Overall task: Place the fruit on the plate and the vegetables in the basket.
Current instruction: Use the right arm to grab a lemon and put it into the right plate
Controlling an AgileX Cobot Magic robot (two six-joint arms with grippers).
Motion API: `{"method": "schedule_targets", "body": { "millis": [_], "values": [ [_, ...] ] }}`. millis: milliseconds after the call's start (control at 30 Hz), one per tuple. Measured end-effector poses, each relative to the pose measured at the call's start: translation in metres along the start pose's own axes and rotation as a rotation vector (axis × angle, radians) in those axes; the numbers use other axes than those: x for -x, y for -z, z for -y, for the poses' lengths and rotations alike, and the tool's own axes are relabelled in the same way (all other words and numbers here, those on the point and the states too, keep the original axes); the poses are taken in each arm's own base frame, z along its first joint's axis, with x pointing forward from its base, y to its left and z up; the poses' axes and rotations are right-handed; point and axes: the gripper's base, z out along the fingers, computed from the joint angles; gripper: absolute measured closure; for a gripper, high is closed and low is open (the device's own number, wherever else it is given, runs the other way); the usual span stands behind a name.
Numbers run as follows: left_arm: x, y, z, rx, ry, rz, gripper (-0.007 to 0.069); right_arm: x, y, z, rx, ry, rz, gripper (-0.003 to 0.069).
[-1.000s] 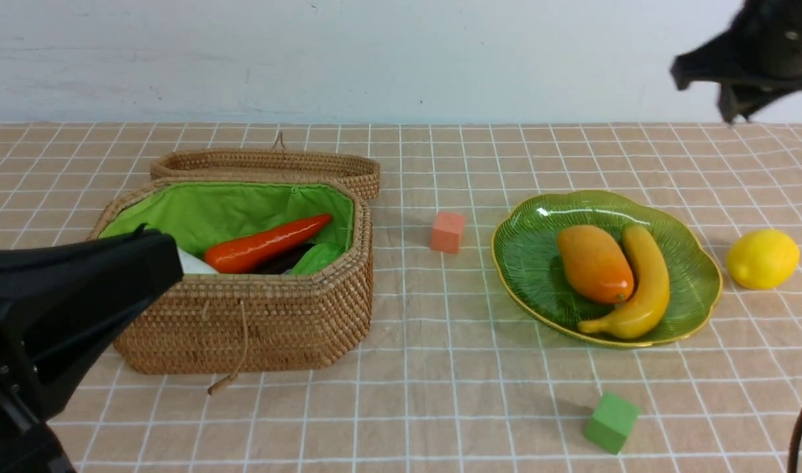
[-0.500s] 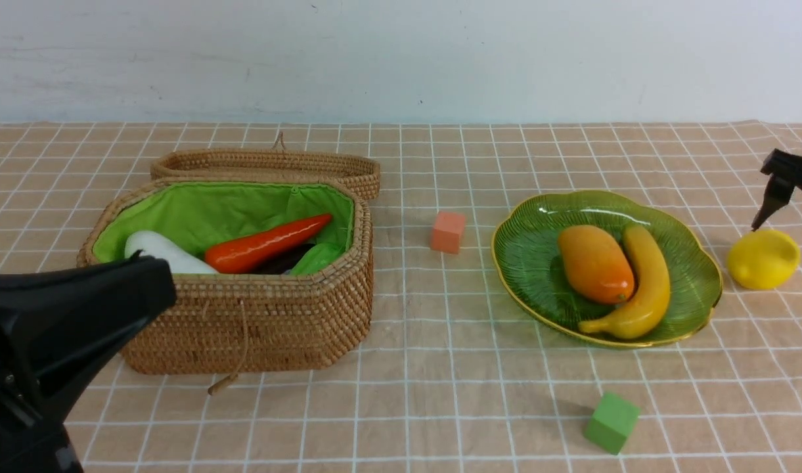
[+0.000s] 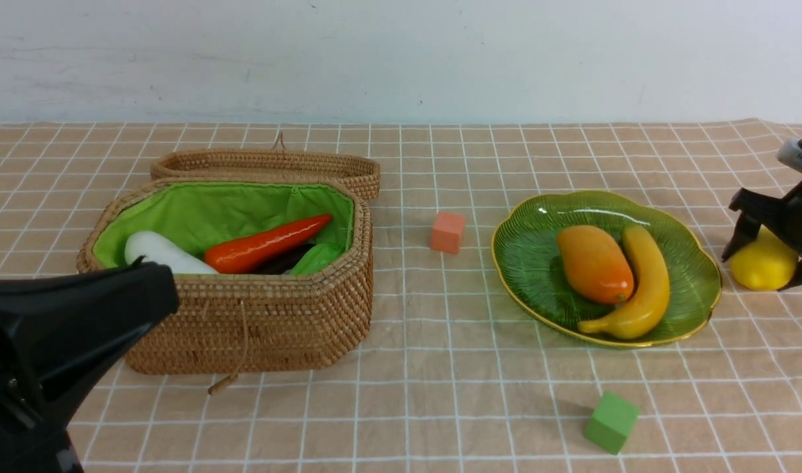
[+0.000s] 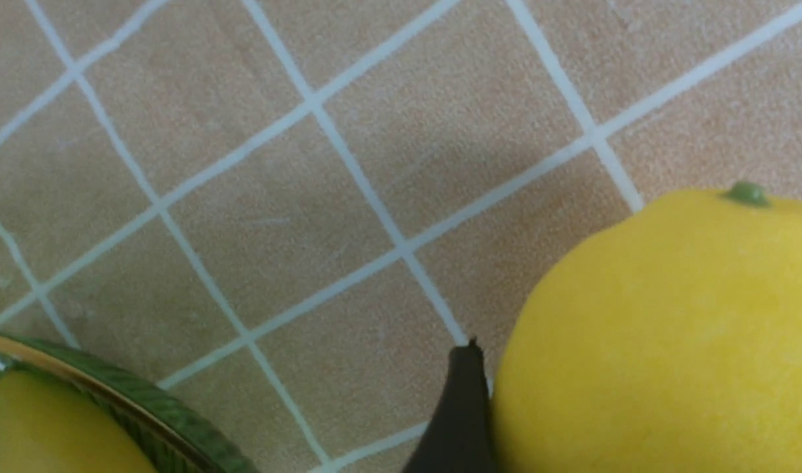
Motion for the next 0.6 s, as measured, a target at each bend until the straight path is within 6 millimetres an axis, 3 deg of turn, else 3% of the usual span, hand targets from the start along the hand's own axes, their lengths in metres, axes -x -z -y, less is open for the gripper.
{"method": "schedule_targets", "body": {
  "millis": [167,267,400,467,567,600],
  "values": [
    [0.000,0.000,0.000,0.000,0.001,0.000,0.0627,-0.001,0.005,-0.002,0.002,0.094,-0.022,0.0064],
    [0.000,0.000,0.000,0.000,0.001,0.000,0.0627,-0.004,0.026,-0.011,0.015,0.162,-0.047,0.0064],
    [0.000,0.000,0.000,0.000,0.000,0.000,0.0627,-0.017,0.095,-0.065,0.110,0.334,0.039,0.0064],
    [0.000,0.000,0.000,0.000,0.000,0.000,0.0626,-0.035,0.122,-0.106,0.179,0.471,0.085,0.0064],
    [0.000,0.000,0.000,0.000,-0.001,0.000,0.0624,-0.067,0.124,-0.156,0.251,0.614,0.059,0.0064],
    [0.000,0.000,0.000,0.000,-0.001,0.000,0.0624,-0.070,0.122,-0.159,0.254,0.623,0.052,0.0064]
  ]
}}
